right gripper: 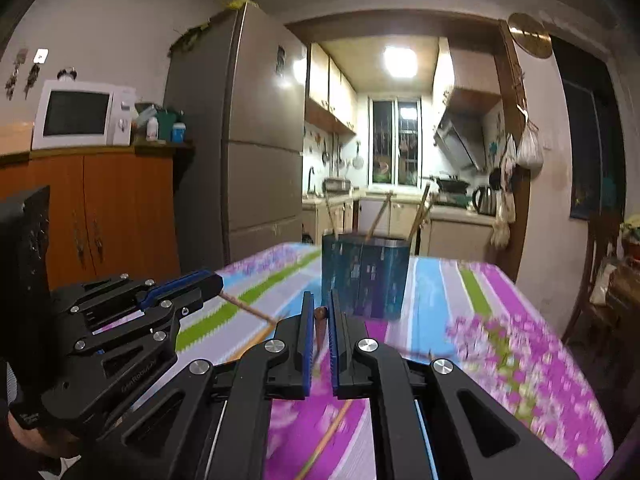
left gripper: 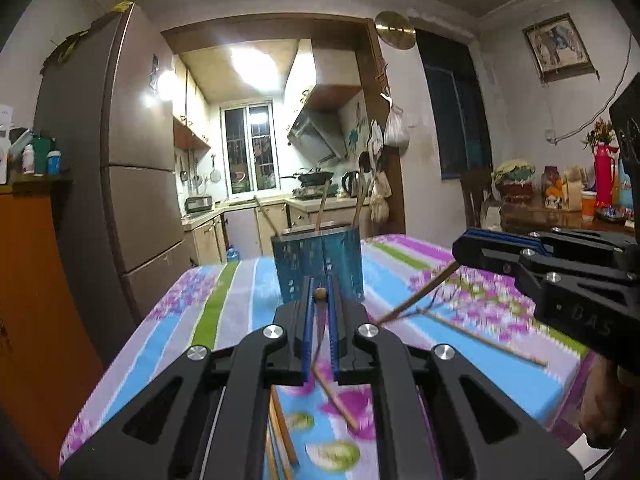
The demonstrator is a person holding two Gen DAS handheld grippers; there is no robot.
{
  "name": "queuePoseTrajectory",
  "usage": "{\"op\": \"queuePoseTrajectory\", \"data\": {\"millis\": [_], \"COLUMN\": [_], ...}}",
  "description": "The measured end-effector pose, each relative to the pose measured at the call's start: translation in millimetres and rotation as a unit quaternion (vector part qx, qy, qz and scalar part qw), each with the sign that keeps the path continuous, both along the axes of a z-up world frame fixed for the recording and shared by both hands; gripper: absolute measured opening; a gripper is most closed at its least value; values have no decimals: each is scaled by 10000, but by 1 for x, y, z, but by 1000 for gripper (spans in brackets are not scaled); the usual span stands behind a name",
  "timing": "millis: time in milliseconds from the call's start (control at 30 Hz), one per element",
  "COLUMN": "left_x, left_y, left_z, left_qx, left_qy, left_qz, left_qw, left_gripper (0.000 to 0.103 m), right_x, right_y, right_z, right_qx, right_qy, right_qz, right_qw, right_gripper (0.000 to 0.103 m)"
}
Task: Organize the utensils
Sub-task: 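Lift the left tool's chopstick toward the blue holder while the right tool carries its own, then lower the left tool's chopstick into the holder while the right tool inserts its own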
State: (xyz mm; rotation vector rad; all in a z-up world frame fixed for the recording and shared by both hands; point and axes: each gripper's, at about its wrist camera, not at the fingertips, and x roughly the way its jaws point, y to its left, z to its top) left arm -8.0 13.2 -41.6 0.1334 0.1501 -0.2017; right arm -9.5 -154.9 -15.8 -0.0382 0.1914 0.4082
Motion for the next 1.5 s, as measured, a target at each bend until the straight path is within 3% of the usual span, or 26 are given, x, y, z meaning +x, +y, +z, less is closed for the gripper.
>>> {"op": "queuePoseTrajectory", "data": {"millis": [267,600,1133,1500], "left_x": [40,68,95,119], "left_y": [4,-2,0,-5], "left_z": [40,79,123,169], "left_qx": [-60,-49,2,-105], "left_qy": [-7,175,624,491], "left_qz": [-263,-459,-539,-515], "left_qw": [9996,9988,9966,9974], "left_gripper": [5,5,5,5], "right_x": [49,85,105,132], "right_y": [1,2,-6,-14], "right_z": [43,74,123,182], "right_qx": [-110,-225,-305,-225], "right_qy": [-70,-28,47,-32], "right_qz": [298,397,403,366], "right_qw": [9995,9990,9987,9991], "right_gripper": [8,8,8,8]}}
